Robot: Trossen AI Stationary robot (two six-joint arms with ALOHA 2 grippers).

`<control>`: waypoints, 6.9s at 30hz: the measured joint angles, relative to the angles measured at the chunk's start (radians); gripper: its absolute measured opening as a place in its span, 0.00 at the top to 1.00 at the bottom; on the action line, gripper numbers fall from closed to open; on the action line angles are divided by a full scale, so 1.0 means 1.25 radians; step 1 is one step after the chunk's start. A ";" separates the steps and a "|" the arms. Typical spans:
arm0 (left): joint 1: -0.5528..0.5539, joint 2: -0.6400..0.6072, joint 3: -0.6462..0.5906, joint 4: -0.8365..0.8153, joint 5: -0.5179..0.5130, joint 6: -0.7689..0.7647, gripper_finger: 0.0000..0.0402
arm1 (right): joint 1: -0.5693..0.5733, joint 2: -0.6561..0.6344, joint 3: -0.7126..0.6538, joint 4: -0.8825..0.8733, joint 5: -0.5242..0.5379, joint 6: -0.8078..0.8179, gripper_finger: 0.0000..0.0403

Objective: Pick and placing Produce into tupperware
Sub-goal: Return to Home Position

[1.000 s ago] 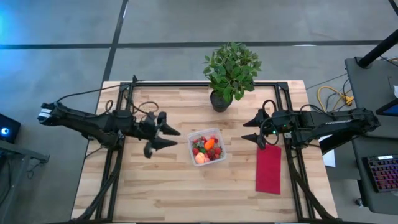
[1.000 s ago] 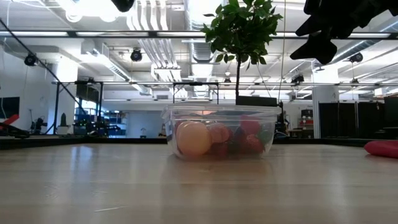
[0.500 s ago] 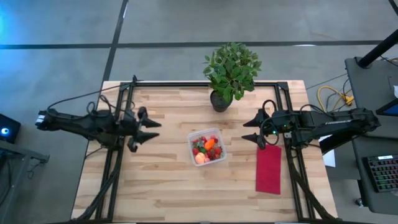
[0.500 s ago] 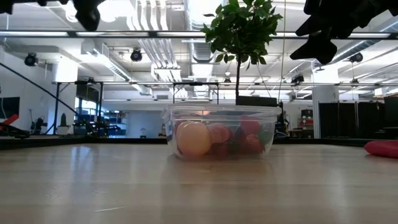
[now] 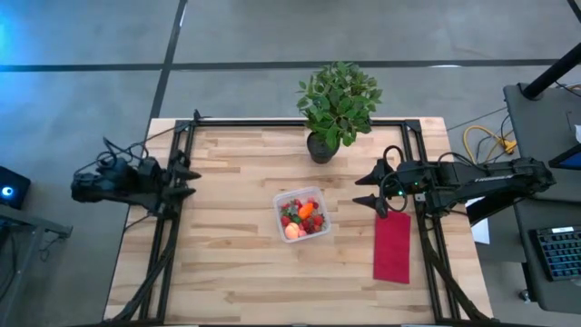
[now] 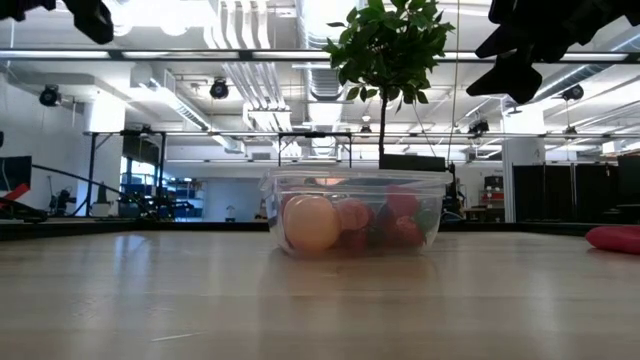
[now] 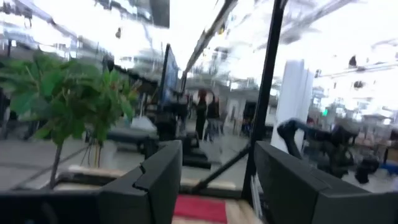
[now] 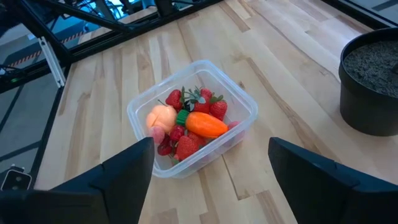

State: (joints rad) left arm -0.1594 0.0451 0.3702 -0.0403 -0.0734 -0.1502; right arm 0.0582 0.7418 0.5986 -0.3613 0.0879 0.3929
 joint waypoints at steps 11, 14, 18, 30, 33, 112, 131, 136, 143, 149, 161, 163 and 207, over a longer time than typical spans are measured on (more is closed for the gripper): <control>0.000 0.061 -0.177 0.323 0.053 -0.017 0.53 | 0.000 0.000 0.000 0.000 0.000 0.000 0.23; 0.001 0.073 -0.231 0.389 0.052 -0.028 0.53 | 0.000 0.001 0.000 0.000 0.000 0.000 0.23; 0.003 0.071 -0.289 0.424 0.018 -0.051 0.53 | 0.000 0.001 0.000 0.000 0.000 0.000 0.24; 0.121 0.021 -0.290 0.279 -0.054 -0.102 0.53 | 0.000 0.001 0.000 0.000 0.000 0.000 0.24; 0.160 0.010 -0.290 0.274 -0.026 -0.112 0.53 | 0.000 0.001 0.000 0.000 0.000 0.000 0.24; 0.178 0.023 -0.290 0.255 -0.009 -0.147 0.53 | 0.000 -0.539 -0.152 0.077 -0.098 -0.168 0.24; 0.177 0.023 -0.290 0.255 -0.008 -0.147 0.53 | 0.000 -0.593 -0.448 0.373 -0.100 -0.119 0.24; 0.177 0.023 -0.290 0.255 -0.008 -0.147 0.53 | 0.001 -0.593 -0.460 0.376 -0.103 -0.092 0.23; 0.177 0.023 -0.290 0.255 -0.008 -0.147 0.53 | 0.001 -0.592 -0.472 0.367 -0.112 -0.097 0.24; 0.177 0.023 -0.290 0.255 -0.008 -0.147 0.53 | 0.001 -0.592 -0.472 0.360 -0.112 -0.132 0.24; 0.177 0.023 -0.290 0.255 -0.008 -0.147 0.53 | 0.000 -0.582 -0.472 0.331 -0.112 -0.078 0.24; 0.177 0.023 -0.290 0.256 -0.008 -0.147 0.53 | 0.000 -0.582 -0.472 0.339 -0.112 -0.078 0.24; 0.177 0.023 -0.290 0.255 -0.008 -0.147 0.53 | 0.000 -0.593 -0.471 0.308 0.029 -0.101 0.24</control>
State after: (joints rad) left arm 0.0624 0.0734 0.0082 0.2787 -0.0837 -0.3337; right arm 0.0582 0.0011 0.0105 0.0231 0.1243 0.2669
